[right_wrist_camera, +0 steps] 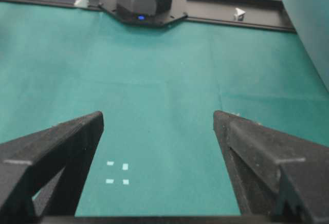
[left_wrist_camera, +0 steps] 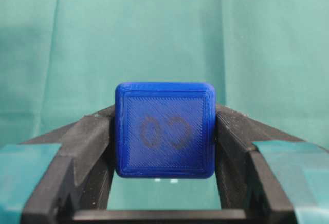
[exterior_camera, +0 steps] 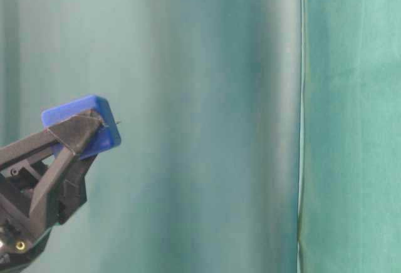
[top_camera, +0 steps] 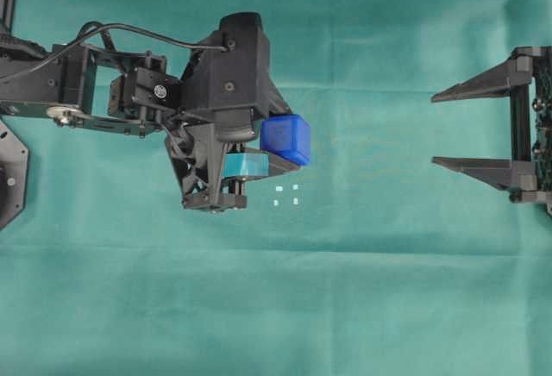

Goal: Handover the blue block to the right arm after grasping it with the left arm, then place it in the designated position.

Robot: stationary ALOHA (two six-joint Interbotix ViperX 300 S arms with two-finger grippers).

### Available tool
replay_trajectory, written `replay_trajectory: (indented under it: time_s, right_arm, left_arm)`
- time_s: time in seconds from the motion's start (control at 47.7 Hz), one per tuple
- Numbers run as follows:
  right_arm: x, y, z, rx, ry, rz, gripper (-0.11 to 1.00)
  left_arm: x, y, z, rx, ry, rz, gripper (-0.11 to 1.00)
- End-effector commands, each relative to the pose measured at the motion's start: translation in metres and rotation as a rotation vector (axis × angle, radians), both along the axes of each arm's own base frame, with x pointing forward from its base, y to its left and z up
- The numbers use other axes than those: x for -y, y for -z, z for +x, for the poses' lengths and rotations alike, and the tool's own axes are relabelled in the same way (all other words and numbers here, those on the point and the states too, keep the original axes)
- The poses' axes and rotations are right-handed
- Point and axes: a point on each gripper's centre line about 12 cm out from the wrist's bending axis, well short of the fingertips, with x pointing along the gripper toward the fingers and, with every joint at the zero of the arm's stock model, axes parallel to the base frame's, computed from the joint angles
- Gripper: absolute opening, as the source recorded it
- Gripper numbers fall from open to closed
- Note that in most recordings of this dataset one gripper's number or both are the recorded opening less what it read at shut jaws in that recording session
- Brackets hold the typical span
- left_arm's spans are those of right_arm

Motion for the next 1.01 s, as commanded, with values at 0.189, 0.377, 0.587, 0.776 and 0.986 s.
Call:
replay_trajectory:
  time_s: [0.189, 0.377, 0.587, 0.776, 0.986]
  right_arm:
    - [0.000, -0.008, 0.002, 0.026, 0.000, -0.010, 0.93]
    - [0.000, -0.010, 0.003, 0.042, -0.004, -0.024, 0.93]
    - [0.000, -0.011, 0.003, 0.047, -0.005, -0.027, 0.93]
    - [0.000, -0.011, 0.003, 0.047, -0.005, -0.027, 0.93]
    - [0.000, -0.011, 0.003, 0.047, -0.005, -0.028, 0.93]
  left_arm:
    - [0.000, -0.012, -0.018, 0.224, 0.003, -0.001, 0.47]
    - [0.000, -0.007, -0.031, 0.360, 0.000, -0.017, 0.47]
    - [0.000, -0.004, -0.041, 0.443, -0.001, -0.022, 0.47]
    - [-0.001, -0.002, -0.040, 0.438, -0.002, -0.022, 0.47]
    - [-0.002, -0.002, -0.040, 0.438, -0.006, -0.023, 0.47]
